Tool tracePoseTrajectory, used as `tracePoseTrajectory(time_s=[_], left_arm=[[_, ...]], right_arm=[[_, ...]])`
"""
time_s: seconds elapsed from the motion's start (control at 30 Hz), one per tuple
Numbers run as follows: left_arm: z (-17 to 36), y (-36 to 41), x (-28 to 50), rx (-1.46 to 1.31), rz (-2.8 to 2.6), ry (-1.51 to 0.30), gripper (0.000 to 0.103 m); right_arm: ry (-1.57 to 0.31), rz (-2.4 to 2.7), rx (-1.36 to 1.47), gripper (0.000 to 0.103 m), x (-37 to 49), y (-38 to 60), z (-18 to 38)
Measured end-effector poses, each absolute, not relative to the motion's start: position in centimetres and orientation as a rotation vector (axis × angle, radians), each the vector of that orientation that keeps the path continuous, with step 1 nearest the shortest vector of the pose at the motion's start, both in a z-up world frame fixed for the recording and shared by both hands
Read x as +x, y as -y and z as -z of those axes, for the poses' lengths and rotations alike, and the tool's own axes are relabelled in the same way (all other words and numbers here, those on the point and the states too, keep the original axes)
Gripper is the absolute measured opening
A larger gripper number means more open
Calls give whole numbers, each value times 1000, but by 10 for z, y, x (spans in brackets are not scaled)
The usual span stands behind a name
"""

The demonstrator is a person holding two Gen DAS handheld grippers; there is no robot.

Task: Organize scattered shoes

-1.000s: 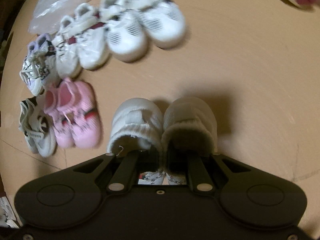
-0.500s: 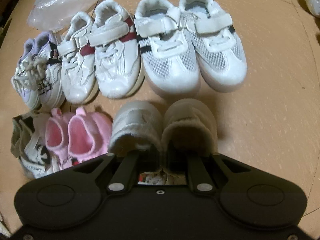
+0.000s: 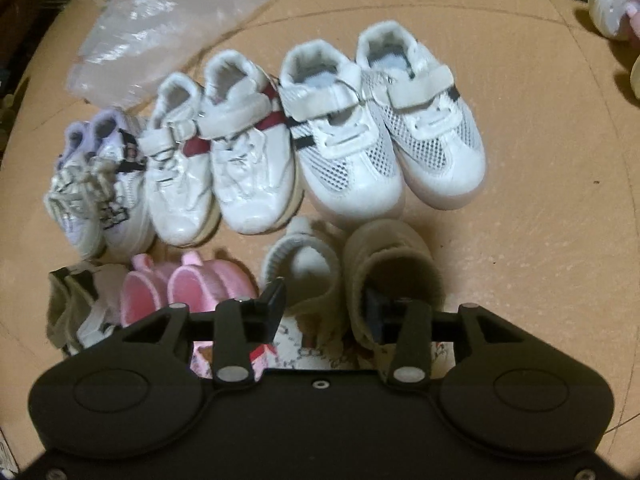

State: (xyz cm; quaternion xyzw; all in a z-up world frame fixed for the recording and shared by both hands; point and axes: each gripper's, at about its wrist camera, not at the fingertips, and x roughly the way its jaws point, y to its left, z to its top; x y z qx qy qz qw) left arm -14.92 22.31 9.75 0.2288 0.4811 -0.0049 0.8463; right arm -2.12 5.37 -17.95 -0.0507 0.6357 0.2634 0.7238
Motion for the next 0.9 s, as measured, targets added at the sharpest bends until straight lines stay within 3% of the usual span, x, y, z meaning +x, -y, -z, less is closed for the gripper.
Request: tracePoseTrajectory(time_s=[0.27,0.37,0.57,0.63,0.77,0.9], left_arm=[[-99,-225,-154,475,0,-1016,89],[-97,-231,-158,460,-11,-1028,89],[-80,-241,-168,430,-15,-1097,89],[-74,-241,-172,431,-5,-1125,89],[-63,-233,-189,400,14,-1171,89],[-57,-208,-208,393,14,-1173,89]], right_arm=[[-1356,-639,-52,58,-38,-14,132],[-1286,-679,-88,72,-51,5,94],[-1225,-768,-104,73,-76,34,32],[-1193,-781,-127,83,-87,41,12],[-1129,-785,-146,84,-113,55,-25],[-1062,-758,-164,93,-149,70,-51]])
